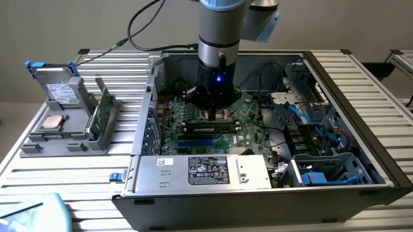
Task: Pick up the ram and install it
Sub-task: 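Press down the ram until it locks into place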
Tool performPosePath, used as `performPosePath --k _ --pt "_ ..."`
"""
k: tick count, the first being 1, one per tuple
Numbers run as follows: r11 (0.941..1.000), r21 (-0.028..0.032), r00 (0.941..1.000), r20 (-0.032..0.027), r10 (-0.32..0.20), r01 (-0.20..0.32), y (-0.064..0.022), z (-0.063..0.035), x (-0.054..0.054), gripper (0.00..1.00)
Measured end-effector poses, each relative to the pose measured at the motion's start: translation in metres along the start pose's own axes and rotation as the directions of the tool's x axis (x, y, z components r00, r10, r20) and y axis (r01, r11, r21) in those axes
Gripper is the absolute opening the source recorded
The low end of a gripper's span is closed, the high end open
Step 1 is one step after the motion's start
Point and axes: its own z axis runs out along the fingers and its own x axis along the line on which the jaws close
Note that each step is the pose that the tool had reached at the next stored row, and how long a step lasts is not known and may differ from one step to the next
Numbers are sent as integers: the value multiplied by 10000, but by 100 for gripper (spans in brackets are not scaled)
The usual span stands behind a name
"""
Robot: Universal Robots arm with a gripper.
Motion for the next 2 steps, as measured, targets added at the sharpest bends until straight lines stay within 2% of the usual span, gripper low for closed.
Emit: performPosePath --k 2 --pt "10000 0 10000 0 0 0 0 0 0 11"
